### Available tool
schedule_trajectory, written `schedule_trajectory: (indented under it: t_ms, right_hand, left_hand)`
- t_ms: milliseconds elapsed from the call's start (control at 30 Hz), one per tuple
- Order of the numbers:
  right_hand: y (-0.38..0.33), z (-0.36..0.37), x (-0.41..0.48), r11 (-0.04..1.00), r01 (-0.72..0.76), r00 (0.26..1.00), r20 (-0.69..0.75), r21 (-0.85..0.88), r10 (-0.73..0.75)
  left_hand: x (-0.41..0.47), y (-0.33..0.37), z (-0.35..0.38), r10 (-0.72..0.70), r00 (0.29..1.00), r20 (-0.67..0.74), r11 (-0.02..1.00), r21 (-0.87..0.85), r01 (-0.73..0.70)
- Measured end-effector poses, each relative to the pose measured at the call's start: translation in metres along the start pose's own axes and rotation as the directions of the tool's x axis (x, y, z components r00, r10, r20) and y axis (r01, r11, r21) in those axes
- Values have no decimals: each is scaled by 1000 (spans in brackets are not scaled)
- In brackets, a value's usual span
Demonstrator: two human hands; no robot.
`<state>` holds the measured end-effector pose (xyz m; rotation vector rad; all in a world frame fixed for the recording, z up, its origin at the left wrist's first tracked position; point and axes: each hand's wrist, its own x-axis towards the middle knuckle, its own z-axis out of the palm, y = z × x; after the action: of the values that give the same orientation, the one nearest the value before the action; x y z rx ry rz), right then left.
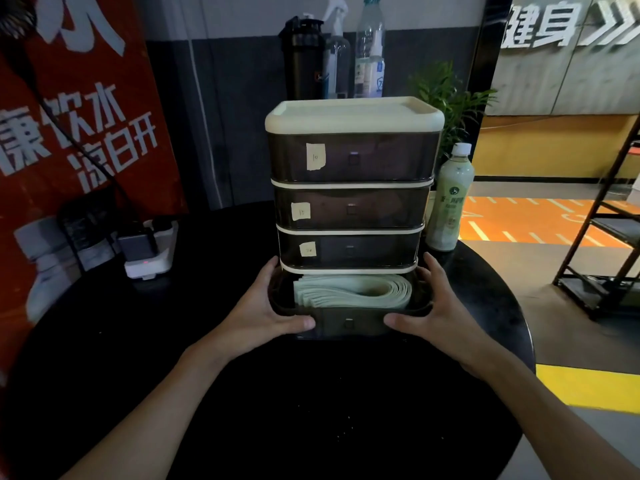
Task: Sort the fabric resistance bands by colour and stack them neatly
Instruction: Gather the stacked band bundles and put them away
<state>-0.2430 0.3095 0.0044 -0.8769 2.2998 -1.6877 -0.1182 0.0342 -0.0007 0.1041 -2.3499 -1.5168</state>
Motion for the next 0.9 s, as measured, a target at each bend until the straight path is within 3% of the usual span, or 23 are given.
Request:
schedule_trajectory:
  t_ms: [167, 633, 900]
  right_hand:
    - [0, 0, 6, 996, -68, 997, -28, -52, 66]
    - [2, 15, 21, 992, -38, 979, -204, -121, 12]
    - [-3, 19, 30, 990, -42, 984, -178, -135, 18]
  left_hand:
    - [3, -3, 2, -11, 999, -36, 1000, 24, 11]
    - [14, -7, 3, -11, 997, -74, 999, 45, 15]
    - [20, -10, 4, -23, 985, -171, 998, 61, 34]
